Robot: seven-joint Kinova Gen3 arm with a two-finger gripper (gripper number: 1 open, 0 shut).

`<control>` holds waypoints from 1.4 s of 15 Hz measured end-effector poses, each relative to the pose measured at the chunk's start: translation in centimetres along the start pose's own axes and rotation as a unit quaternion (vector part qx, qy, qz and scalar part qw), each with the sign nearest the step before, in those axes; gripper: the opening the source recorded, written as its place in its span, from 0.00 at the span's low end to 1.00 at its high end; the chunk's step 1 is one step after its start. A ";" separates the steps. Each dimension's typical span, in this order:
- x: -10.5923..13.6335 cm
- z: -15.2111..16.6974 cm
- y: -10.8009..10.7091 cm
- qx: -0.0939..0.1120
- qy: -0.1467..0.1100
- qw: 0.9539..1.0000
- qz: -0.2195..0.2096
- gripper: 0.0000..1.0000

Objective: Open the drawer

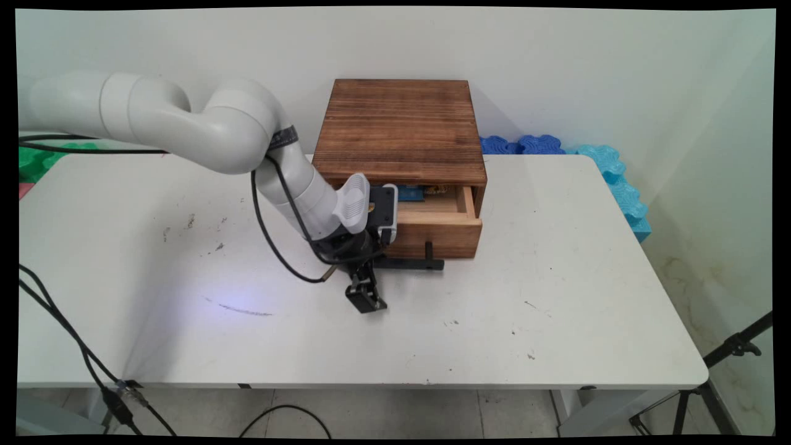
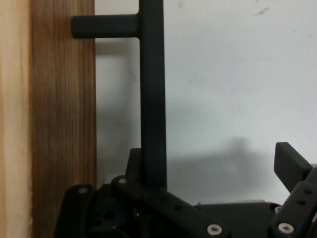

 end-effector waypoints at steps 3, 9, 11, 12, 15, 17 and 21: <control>-0.2 -0.4 1.4 -0.008 0.000 1.000 0.001 1.00; -0.6 -1.2 4.3 -0.024 0.003 1.000 0.006 1.00; -0.7 -1.5 5.4 -0.030 0.006 0.999 0.009 1.00; -0.8 -1.6 5.9 -0.033 0.007 0.999 0.010 1.00; -0.8 -1.9 6.9 -0.039 0.010 0.999 0.012 1.00; -0.9 -2.1 7.7 -0.043 0.012 0.999 0.014 1.00; -0.8 -2.5 9.1 -0.051 0.017 0.998 0.016 1.00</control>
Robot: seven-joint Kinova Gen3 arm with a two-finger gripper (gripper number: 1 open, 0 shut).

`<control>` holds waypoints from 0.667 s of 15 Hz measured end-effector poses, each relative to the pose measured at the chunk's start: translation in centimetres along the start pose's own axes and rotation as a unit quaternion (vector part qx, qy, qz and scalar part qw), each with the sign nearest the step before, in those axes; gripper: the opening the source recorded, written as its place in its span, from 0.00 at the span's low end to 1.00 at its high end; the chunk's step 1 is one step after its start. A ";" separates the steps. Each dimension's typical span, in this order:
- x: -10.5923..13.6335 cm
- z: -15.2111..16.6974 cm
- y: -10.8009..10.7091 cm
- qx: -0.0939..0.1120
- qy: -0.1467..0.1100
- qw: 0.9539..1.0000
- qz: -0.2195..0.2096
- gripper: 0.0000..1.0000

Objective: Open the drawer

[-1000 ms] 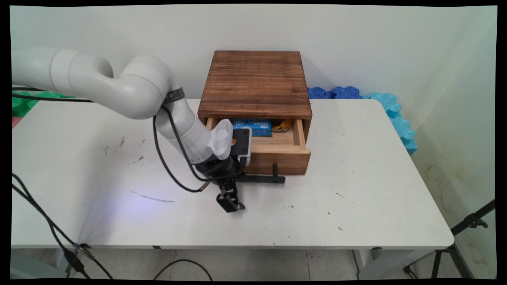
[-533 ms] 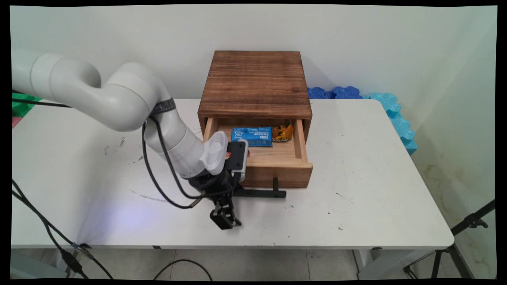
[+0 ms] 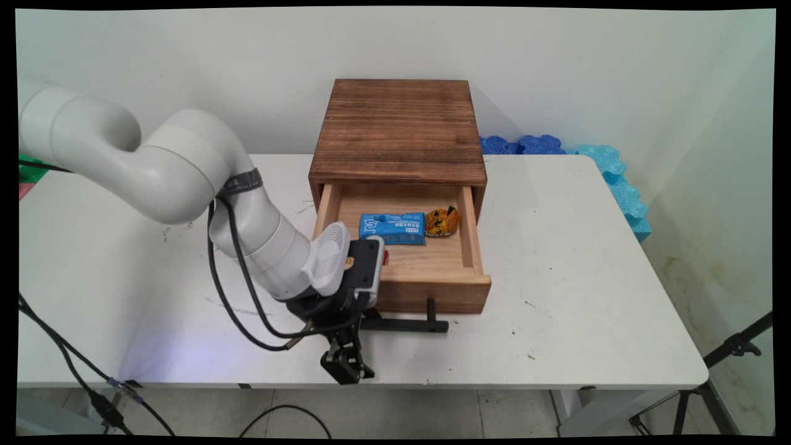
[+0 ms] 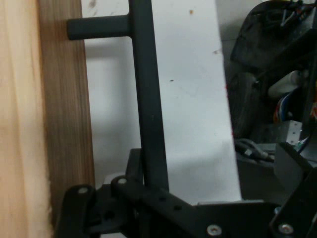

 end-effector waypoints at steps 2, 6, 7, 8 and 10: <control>0.1 -0.2 0.8 -0.004 0.003 1.000 0.001 1.00; 0.2 -0.4 1.8 -0.010 0.008 1.000 0.001 1.00; 0.3 -0.5 2.1 -0.011 0.009 1.000 0.001 1.00; 0.3 -0.5 2.2 -0.012 0.010 1.000 0.001 1.00; 0.4 -0.6 2.7 -0.015 0.011 1.000 0.001 1.00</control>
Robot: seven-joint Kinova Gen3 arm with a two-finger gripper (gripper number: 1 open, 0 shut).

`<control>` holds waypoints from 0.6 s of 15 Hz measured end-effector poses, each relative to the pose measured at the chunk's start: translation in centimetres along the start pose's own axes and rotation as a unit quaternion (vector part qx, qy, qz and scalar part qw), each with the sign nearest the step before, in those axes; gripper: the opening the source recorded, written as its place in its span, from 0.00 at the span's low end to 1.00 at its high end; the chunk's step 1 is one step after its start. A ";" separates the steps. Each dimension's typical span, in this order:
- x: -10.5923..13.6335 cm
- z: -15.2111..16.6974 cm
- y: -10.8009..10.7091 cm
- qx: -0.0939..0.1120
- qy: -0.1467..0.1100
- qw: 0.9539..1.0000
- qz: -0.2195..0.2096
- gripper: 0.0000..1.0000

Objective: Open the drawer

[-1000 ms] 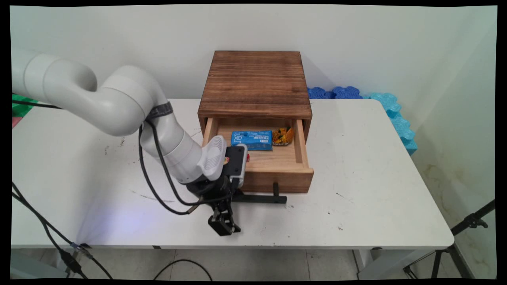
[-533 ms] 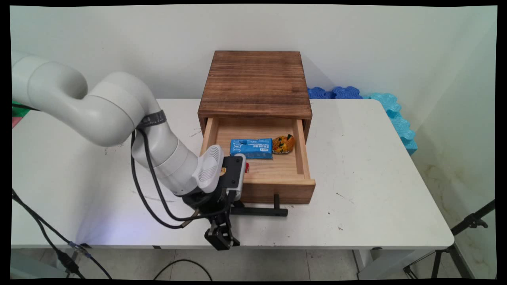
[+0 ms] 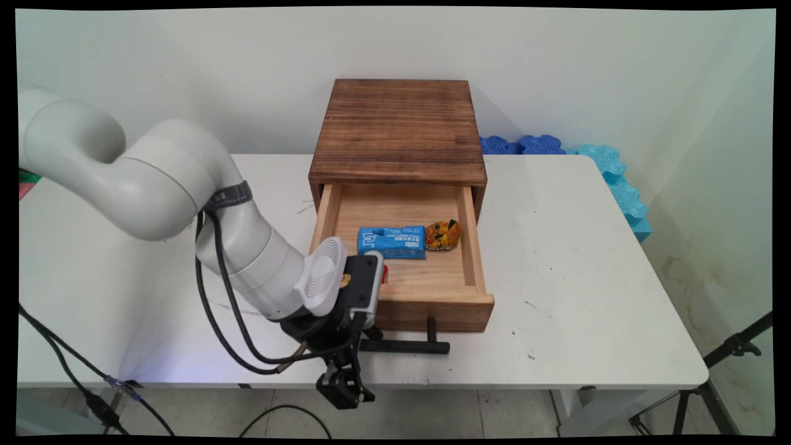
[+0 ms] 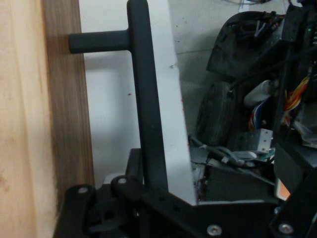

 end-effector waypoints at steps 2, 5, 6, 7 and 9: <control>0.1 -0.1 0.4 -0.003 0.002 1.000 0.000 1.00; 0.0 -0.3 1.1 -0.007 0.004 1.000 0.001 1.00; 0.0 -0.3 1.2 -0.007 0.005 1.000 0.002 1.00; 0.0 -0.4 1.3 -0.008 0.006 1.000 0.002 1.00; 0.1 -0.4 1.6 -0.009 0.007 1.000 0.003 1.00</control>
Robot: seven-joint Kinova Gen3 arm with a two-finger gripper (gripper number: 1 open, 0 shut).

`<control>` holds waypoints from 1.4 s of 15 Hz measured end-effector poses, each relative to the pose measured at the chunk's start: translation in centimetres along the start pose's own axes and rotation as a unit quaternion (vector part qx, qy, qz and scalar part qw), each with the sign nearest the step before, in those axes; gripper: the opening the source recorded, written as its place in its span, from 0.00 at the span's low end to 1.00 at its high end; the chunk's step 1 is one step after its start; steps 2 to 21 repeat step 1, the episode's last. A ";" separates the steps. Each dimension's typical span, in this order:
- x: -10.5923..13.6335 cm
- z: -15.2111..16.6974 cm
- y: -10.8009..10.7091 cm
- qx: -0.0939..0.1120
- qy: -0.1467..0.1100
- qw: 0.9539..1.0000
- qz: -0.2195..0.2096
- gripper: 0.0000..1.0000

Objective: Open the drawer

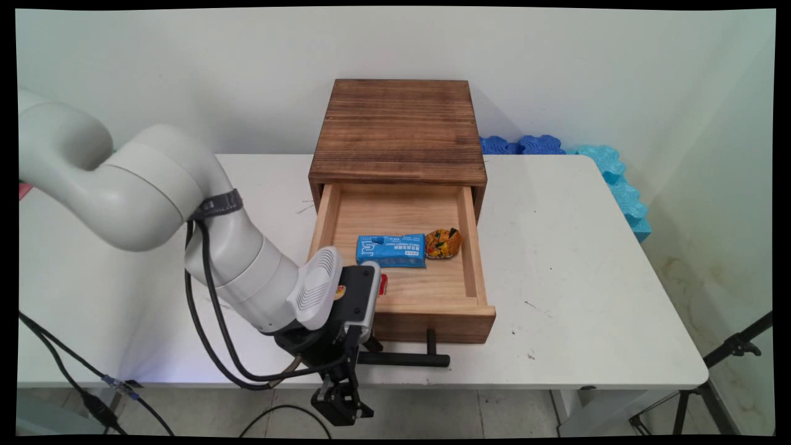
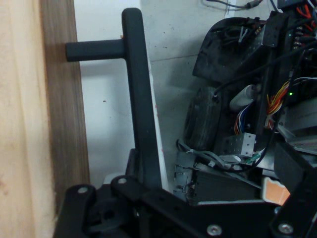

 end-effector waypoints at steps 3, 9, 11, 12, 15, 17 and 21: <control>0.0 0.0 0.1 -0.001 0.001 1.000 0.000 1.00; 0.0 0.0 0.1 -0.001 0.001 1.000 0.000 1.00; 0.0 0.0 0.1 -0.001 0.001 1.000 0.000 1.00; 0.0 0.0 0.1 -0.001 0.001 1.000 0.000 1.00; 0.0 0.0 0.1 -0.001 0.001 1.000 0.000 1.00; 0.0 0.0 0.1 -0.001 0.001 1.000 0.000 1.00; 0.0 0.0 0.1 -0.001 0.001 1.000 0.000 1.00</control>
